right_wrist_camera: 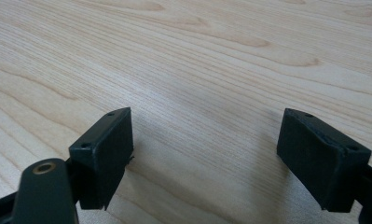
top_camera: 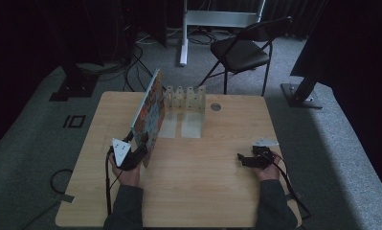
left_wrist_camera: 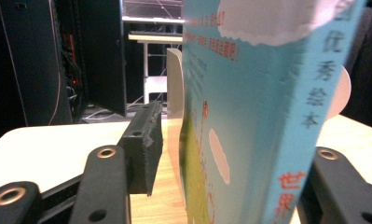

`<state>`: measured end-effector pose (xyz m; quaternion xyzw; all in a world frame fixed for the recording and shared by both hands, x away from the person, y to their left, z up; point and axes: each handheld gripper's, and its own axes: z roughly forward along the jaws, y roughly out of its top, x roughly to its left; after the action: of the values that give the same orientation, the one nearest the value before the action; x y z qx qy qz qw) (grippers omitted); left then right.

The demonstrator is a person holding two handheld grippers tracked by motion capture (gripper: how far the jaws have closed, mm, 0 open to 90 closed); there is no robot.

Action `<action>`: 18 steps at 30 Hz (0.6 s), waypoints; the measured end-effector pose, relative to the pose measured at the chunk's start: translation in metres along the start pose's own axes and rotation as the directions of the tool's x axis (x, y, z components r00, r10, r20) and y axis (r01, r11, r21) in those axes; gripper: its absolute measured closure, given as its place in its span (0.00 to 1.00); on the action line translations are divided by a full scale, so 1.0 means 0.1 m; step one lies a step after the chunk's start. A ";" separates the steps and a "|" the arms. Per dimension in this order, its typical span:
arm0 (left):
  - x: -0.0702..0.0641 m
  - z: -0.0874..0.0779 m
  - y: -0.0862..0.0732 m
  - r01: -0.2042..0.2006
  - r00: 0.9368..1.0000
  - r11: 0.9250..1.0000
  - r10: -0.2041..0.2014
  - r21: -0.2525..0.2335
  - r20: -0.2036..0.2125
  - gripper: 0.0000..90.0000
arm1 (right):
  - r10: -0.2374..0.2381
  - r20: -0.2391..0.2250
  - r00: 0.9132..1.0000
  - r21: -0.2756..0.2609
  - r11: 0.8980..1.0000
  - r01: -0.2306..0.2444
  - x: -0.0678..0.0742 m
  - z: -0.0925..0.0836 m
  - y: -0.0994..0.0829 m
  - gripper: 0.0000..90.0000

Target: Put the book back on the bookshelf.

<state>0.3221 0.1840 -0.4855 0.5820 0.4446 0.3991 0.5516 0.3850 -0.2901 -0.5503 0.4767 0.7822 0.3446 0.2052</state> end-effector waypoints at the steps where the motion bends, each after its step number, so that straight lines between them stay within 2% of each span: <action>1: 0.00 0.00 0.00 0.000 1.000 1.000 0.000 0.000 0.000 0.52 | 0.000 0.000 1.000 0.000 1.000 0.000 0.00 0.00 0.00 0.20; 3: -0.02 -0.03 0.01 -0.014 1.000 1.000 0.014 -0.002 0.017 0.51 | 0.000 0.000 1.000 0.000 1.000 0.000 0.00 0.00 0.00 0.20; 6: -0.03 -0.03 0.01 -0.026 0.999 1.000 0.025 0.000 0.020 0.51 | 0.000 0.000 1.000 0.000 1.000 0.000 0.00 0.00 0.00 0.20; 18: -0.06 -0.06 0.02 -0.057 0.998 0.998 0.057 -0.005 0.020 0.50 | 0.000 0.000 1.000 0.000 1.000 0.000 0.00 0.00 0.00 0.20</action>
<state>0.3149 0.1799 -0.4833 0.5974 0.4212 0.4098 0.5457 0.3850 -0.2901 -0.5503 0.4768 0.7822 0.3445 0.2052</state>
